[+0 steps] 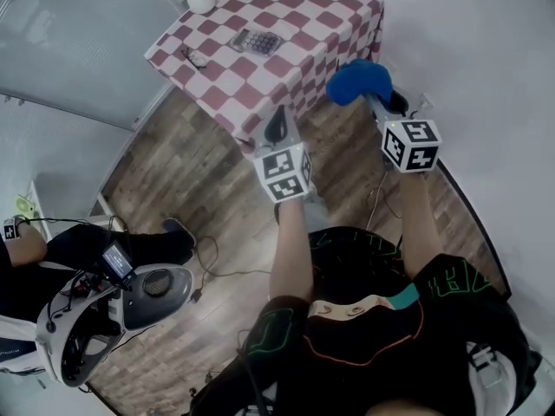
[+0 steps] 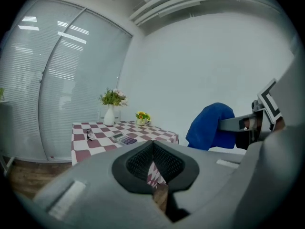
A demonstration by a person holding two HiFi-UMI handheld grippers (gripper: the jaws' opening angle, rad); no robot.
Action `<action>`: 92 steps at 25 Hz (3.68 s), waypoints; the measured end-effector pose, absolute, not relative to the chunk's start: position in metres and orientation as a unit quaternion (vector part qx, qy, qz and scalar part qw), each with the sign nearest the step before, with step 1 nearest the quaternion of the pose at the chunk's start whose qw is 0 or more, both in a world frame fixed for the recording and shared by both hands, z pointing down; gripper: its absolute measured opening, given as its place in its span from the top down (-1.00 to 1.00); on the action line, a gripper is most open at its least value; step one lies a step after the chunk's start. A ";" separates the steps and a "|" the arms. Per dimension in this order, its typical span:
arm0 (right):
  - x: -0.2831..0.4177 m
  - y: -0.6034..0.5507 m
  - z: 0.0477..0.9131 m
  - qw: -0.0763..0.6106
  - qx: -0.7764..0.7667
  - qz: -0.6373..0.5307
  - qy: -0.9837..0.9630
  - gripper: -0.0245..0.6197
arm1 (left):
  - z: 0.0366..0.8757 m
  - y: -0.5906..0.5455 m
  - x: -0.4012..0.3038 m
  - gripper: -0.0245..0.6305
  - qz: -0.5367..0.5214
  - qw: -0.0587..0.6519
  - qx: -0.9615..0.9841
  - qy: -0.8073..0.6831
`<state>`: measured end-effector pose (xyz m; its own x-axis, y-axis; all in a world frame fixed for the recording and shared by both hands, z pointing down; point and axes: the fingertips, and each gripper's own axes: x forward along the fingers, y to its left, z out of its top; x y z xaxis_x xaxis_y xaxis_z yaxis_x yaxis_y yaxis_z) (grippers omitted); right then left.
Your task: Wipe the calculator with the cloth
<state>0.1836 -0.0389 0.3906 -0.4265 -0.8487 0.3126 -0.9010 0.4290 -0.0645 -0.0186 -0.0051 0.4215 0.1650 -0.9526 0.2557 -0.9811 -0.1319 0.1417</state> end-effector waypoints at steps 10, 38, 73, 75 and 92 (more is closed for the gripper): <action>0.138 -0.133 0.398 0.127 0.523 0.118 -0.835 0.62 | 0.434 -0.107 -0.055 0.90 0.048 0.156 0.756 -0.634; 0.027 -0.342 0.387 0.163 0.396 0.059 -0.902 0.62 | 0.428 -0.262 -0.172 0.89 -0.001 0.162 0.657 -0.736; -0.169 -0.383 0.503 0.259 0.031 -0.136 -0.956 0.61 | 0.539 -0.253 -0.193 0.89 0.065 0.273 0.469 -0.837; -0.176 -0.376 0.514 0.272 0.008 -0.163 -0.948 0.61 | 0.538 -0.256 -0.197 0.89 0.066 0.268 0.470 -0.838; -0.150 -0.320 0.568 0.308 -0.142 -0.193 -0.921 0.62 | 0.537 -0.260 -0.175 0.89 0.072 0.279 0.475 -0.831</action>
